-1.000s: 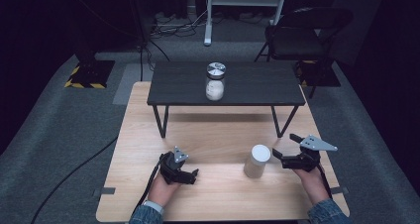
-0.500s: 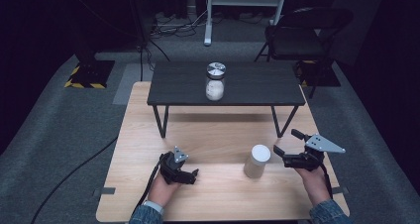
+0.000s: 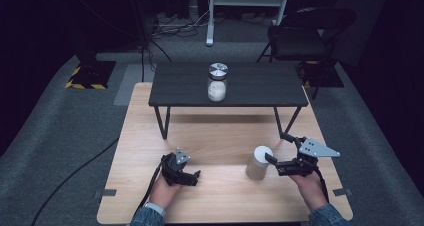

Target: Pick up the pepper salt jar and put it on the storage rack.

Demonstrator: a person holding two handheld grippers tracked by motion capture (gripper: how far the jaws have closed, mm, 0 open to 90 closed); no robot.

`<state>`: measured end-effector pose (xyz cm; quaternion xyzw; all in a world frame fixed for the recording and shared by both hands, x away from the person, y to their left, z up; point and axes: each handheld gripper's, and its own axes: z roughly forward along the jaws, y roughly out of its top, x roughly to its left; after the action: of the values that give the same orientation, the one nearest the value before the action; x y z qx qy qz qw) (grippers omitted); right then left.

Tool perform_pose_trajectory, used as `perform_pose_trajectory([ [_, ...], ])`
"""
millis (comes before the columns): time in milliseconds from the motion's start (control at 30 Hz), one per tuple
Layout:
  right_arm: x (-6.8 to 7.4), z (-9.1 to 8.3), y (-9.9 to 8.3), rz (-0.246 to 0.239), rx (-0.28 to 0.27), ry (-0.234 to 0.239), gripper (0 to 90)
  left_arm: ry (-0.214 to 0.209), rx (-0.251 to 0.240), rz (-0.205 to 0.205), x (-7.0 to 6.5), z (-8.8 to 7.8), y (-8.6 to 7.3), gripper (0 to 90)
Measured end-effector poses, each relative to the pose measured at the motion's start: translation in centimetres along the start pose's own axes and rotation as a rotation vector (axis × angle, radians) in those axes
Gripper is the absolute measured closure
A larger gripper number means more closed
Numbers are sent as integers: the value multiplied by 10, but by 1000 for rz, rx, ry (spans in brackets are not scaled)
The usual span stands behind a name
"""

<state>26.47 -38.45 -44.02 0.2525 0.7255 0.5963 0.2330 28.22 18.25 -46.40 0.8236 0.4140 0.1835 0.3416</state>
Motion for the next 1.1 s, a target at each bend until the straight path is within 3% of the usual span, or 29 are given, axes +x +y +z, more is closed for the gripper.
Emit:
perform_pose_trajectory([
  [33, 3, 4, 1, -8, 1, 28, 19, 0, 0, 0, 0, 0, 0, 8],
  [333, 13, 17, 4, -42, 5, 97, 19, 0, 1, 0, 0, 0, 0, 8],
  [567, 12, 19, 5, -46, 27, 98, 23, 0, 1, 0, 0, 0, 0, 8],
  [1100, 1, 38, 1, -30, 260, 98, 216, 0, 0, 0, 0, 0, 0, 8],
])
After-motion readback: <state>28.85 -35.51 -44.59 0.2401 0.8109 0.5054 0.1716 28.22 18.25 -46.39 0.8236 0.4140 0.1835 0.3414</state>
